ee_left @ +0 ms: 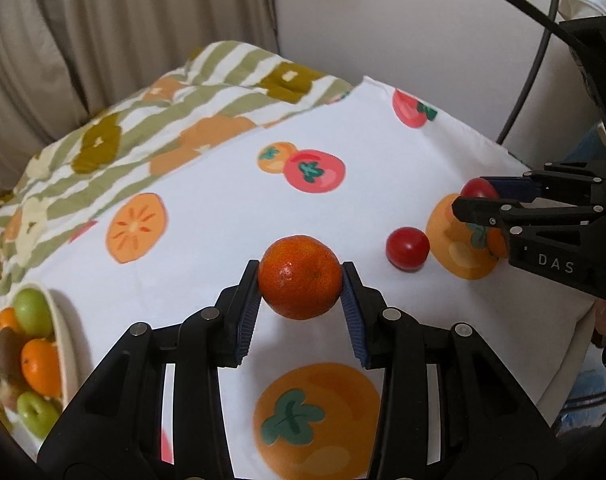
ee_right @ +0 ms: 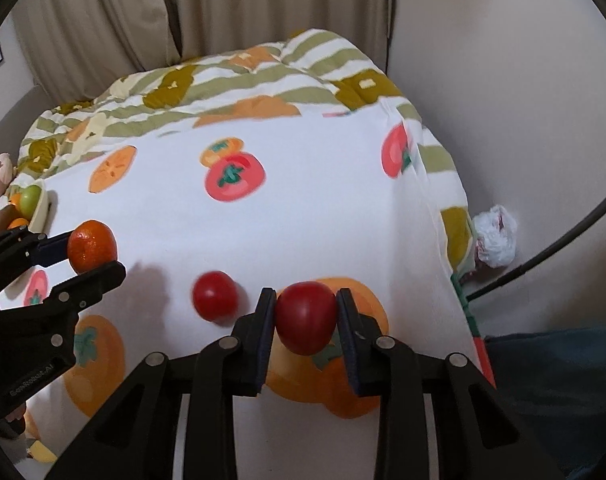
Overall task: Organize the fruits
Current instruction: 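Grasp the small orange tomato with the left tool while the right tool grasps a red tomato, then carry both tomatoes to the bowl and open the left tool over it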
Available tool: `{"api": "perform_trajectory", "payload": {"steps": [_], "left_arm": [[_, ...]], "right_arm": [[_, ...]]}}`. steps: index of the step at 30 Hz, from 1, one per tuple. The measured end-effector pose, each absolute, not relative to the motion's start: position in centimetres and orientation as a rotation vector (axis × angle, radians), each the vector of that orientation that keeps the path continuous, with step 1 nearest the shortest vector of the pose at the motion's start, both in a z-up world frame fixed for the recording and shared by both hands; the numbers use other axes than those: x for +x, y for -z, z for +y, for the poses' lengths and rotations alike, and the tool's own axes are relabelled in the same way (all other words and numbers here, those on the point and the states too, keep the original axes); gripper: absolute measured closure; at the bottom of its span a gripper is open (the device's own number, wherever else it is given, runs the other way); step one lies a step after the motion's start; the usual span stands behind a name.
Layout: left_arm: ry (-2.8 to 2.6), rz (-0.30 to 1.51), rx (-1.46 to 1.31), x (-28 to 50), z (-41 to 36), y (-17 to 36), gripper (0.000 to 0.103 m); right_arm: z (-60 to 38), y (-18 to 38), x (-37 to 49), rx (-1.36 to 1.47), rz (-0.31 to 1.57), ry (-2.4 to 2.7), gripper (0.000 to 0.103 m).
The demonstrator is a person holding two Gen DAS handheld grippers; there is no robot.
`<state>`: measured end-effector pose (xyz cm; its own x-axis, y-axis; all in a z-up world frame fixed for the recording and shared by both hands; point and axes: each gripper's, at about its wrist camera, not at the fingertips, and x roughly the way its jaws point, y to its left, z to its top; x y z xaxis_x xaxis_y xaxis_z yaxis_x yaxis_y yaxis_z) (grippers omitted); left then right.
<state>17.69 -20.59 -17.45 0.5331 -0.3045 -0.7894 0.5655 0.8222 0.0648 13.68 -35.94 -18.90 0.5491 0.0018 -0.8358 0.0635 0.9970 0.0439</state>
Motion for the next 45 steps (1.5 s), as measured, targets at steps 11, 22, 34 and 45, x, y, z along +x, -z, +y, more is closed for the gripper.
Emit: {"api": "perform_trajectory", "payload": {"steps": [11,22,34,45], "left_arm": [[0.394,0.804,0.27,16.4,-13.9,13.0,0.06],[0.226,0.784,0.188,16.3,-4.2,10.4,0.06],[0.134,0.802,0.161,20.1,6.8,10.2,0.06],[0.171,0.846,0.157,25.7,13.5,12.7,0.06]], "right_arm": [[-31.0,14.6,13.8,0.007,0.93,-0.069,0.075],[-21.5,11.9,15.7,-0.048,0.882,-0.263,0.075],[-10.0,11.8,19.6,-0.055,0.886,-0.398,0.075],[-4.1,14.0,23.9,-0.015,0.929,-0.361,0.075]]}}
